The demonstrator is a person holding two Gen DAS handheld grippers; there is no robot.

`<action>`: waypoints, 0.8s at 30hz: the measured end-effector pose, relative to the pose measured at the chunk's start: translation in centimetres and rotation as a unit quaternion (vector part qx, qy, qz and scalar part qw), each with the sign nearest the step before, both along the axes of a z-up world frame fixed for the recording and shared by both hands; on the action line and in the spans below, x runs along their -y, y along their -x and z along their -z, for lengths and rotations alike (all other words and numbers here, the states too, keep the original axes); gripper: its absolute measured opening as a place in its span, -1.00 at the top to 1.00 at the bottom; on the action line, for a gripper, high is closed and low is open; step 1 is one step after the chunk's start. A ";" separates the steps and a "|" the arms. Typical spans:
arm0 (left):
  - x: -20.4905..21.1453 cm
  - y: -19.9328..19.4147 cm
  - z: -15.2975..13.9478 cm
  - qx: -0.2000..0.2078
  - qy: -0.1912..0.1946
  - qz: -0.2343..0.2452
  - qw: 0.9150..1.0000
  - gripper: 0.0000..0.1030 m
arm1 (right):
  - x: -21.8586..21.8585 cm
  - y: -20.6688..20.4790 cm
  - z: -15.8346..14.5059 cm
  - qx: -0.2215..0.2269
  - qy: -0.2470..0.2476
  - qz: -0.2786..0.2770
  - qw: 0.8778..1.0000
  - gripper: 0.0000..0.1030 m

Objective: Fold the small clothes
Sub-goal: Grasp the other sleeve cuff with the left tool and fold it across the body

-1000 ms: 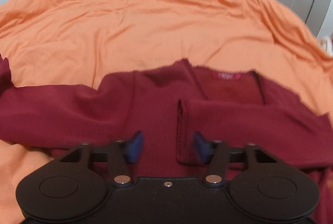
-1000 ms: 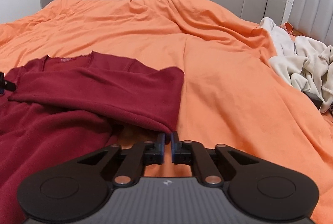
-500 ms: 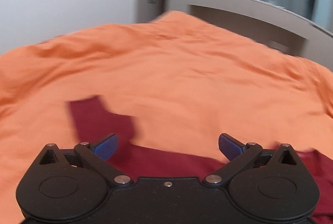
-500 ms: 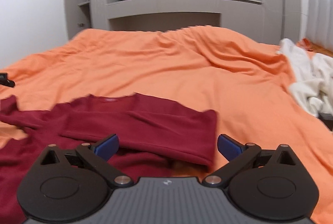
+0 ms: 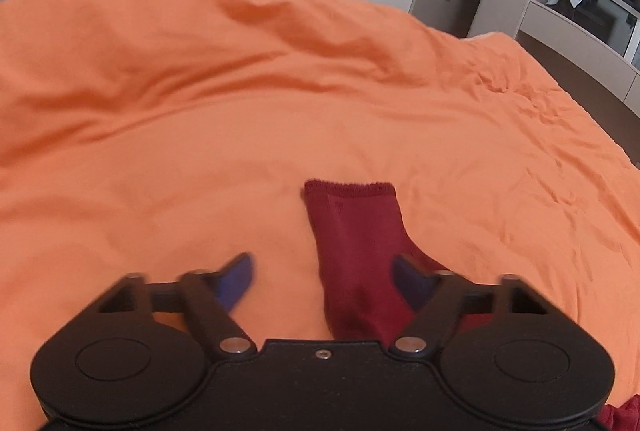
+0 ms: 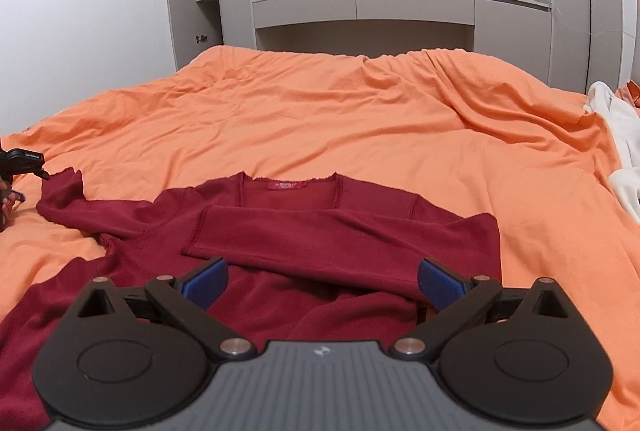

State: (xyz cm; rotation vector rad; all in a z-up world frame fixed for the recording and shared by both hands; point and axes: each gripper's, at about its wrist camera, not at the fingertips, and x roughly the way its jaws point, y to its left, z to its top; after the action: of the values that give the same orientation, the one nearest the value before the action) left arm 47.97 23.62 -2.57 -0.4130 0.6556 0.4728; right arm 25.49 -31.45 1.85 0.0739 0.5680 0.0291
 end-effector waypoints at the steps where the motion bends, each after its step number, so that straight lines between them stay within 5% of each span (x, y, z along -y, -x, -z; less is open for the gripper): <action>1: -0.1 -0.2 0.3 0.002 0.002 0.002 1.000 -0.17 | 0.0 0.1 0.1 -0.002 0.000 0.002 1.000 -1.00; 5: -0.2 -1.2 1.1 0.005 0.020 0.018 1.000 0.06 | 0.2 0.2 0.3 -0.008 0.000 0.008 1.000 -1.00; 7: -0.4 -1.5 1.4 0.012 0.040 0.028 0.999 0.36 | 0.2 0.2 0.4 -0.009 0.001 0.009 1.000 -1.00; 9: -0.5 -1.8 1.8 0.012 0.058 0.039 0.997 0.91 | 0.2 0.2 0.4 -0.009 0.000 0.008 1.000 -1.00; 16: 2.2 0.0 -1.9 0.104 -0.009 0.060 0.993 0.95 | 0.6 0.3 0.4 -0.004 -0.004 0.009 1.000 -1.00; 24: 12.6 2.2 -10.0 0.194 -0.067 0.176 0.963 0.95 | 1.6 0.7 0.2 0.007 -0.019 0.018 1.000 -1.00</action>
State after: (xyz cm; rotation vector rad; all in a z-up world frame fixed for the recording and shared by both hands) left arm 45.74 10.99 7.46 -0.2426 0.3020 0.0880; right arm 24.79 -33.08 1.61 0.1212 0.5517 0.0061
